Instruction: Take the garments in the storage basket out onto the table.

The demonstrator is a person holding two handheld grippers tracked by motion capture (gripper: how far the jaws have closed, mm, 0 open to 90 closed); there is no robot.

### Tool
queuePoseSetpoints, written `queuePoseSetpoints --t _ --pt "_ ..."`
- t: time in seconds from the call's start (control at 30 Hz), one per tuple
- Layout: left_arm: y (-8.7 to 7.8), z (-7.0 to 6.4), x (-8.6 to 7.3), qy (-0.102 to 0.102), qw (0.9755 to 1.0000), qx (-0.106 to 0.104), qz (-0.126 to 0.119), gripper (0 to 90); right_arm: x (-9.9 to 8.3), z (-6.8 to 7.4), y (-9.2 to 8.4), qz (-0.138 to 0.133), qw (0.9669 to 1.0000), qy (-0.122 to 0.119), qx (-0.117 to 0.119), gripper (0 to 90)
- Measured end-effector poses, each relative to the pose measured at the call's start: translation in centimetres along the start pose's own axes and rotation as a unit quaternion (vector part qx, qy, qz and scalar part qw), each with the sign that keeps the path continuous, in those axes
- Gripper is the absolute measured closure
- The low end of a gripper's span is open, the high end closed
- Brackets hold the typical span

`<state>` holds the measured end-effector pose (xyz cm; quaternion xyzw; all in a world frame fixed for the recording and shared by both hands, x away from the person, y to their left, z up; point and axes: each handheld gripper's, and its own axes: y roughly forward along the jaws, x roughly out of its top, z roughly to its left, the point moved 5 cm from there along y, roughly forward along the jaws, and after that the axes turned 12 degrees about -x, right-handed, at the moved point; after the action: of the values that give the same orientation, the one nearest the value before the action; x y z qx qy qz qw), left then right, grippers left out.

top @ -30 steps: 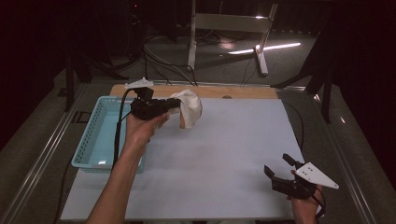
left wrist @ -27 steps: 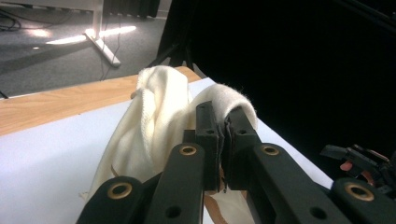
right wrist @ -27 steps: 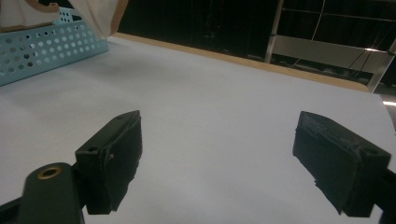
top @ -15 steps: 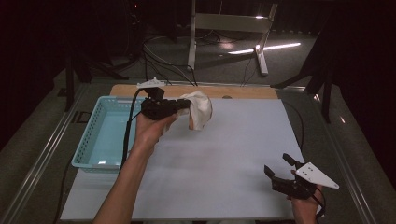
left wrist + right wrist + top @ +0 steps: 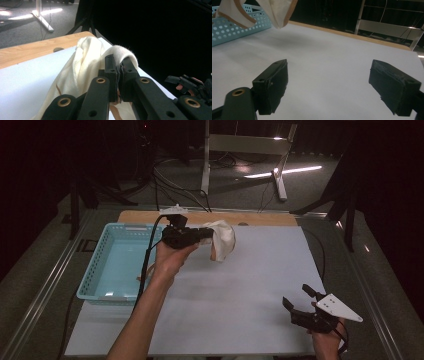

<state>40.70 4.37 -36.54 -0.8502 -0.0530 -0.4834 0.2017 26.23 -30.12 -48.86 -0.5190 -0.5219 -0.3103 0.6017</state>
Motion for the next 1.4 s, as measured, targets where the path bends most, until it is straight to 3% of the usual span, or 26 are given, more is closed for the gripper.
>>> queuePoseSetpoints --t 1.1,1.4 --pt "4.3 -1.1 -0.7 0.000 0.9993 -0.026 0.028 87.2 0.0 -0.1 0.0 -0.001 1.0000 0.001 0.001 15.8" --pt "5.1 -0.7 -1.5 -0.010 0.9991 -0.025 0.033 87.0 0.0 -0.2 -0.1 0.000 1.0000 0.001 0.000 15.8"
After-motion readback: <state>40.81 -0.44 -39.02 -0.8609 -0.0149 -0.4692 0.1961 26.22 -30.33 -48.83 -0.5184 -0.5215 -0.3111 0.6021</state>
